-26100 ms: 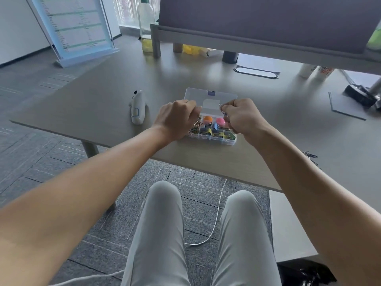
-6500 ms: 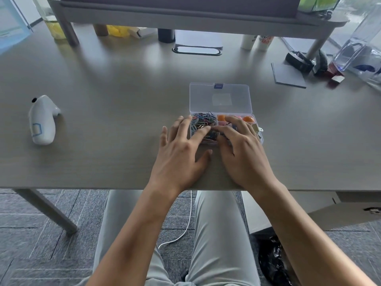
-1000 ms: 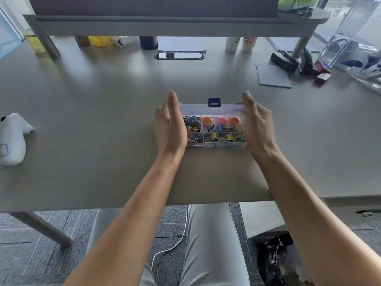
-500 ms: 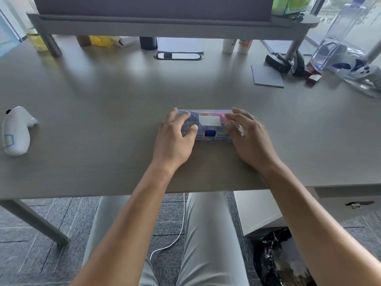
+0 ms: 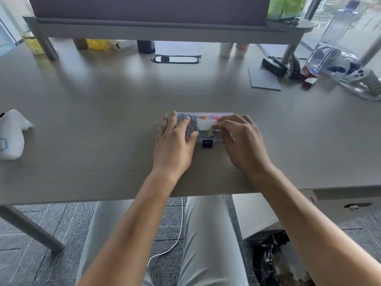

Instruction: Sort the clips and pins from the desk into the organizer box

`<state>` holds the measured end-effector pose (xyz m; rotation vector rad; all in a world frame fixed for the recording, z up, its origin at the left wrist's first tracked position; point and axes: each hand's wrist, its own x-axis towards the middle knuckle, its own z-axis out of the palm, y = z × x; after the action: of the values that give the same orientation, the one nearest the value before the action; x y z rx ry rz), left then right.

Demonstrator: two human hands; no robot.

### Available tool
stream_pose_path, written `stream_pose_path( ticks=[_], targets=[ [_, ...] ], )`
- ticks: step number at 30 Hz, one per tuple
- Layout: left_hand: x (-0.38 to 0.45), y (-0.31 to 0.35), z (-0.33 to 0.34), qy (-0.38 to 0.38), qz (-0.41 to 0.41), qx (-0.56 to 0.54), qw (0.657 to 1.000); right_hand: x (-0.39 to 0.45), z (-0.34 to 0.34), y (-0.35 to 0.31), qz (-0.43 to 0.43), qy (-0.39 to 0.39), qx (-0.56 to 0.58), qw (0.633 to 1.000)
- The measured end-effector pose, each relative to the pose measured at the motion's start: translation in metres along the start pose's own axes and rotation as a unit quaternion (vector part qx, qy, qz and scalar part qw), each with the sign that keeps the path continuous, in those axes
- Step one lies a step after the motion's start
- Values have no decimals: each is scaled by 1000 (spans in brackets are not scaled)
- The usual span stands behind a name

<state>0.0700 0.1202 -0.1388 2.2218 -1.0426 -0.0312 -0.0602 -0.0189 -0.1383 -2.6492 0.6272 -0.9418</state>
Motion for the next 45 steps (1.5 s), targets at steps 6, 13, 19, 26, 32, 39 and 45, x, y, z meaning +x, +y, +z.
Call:
stream_pose_path(
  ticks=[6, 13, 19, 26, 32, 39, 45],
  targets=[
    [-13, 6, 3, 6, 59, 11, 998, -4, -3, -4, -6, 8, 5, 1000],
    [-17, 4, 1, -28, 59, 45, 997, -15, -8, 0, -6, -56, -4, 998],
    [-17, 3, 2, -22, 61, 48, 997, -15, -4, 0, 0, -43, -6, 999],
    [-16, 3, 2, -20, 69, 30, 997, -14, -2, -1, -10, -39, -12, 999],
    [-16, 6, 1, -33, 65, 33, 997, -15, -3, -3, -35, -37, -53, 997],
    [-15, 6, 5, -15, 64, 44, 997, -16, -1, -13, -29, -20, -97, 995],
    [-17, 5, 6, -26, 73, 95, 992, -18, 2, -11, -12, -21, -66, 998]
  ],
)
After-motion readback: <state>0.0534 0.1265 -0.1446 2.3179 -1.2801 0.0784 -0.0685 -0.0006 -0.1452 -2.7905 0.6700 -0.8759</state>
